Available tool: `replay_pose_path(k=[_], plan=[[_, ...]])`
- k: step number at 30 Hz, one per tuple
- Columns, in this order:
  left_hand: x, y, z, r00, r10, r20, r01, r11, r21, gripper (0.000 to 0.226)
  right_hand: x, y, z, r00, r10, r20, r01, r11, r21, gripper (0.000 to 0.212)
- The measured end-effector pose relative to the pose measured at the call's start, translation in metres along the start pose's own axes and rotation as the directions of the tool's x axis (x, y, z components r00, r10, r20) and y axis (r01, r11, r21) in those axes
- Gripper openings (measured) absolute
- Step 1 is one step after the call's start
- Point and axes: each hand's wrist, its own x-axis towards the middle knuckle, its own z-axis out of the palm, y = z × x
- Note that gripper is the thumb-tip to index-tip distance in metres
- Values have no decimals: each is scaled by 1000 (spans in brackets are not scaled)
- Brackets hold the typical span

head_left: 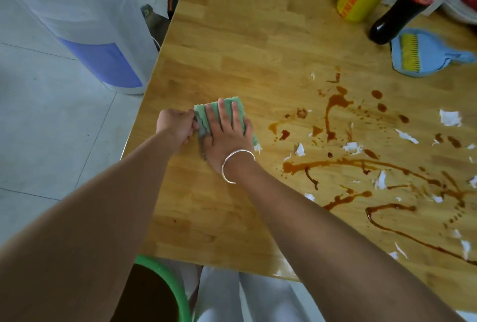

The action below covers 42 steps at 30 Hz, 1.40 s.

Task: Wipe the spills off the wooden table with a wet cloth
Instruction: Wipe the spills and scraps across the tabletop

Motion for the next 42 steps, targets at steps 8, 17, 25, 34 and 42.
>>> replay_pose_path(k=[8,17,25,34,42], plan=[[-1,-2,4,999,3,-37,-1,999,33,39,-5,19,4,990,-138,-36,130,978,-165,61],[-7,-5,13,988,68,-137,-59,996,72,44,-23,148,-28,987,156,-44,-159,983,-95,60],[-14,27,48,971,237,-21,-227,951,210,43,-21,143,-28,969,241,-53,-246,962,-122,60],[2,55,95,975,221,23,-222,969,104,45,16,122,-33,1000,8,-26,-9,999,-36,59],[11,54,98,991,127,38,-131,984,125,45,56,193,-62,977,200,-80,-200,980,8,59]])
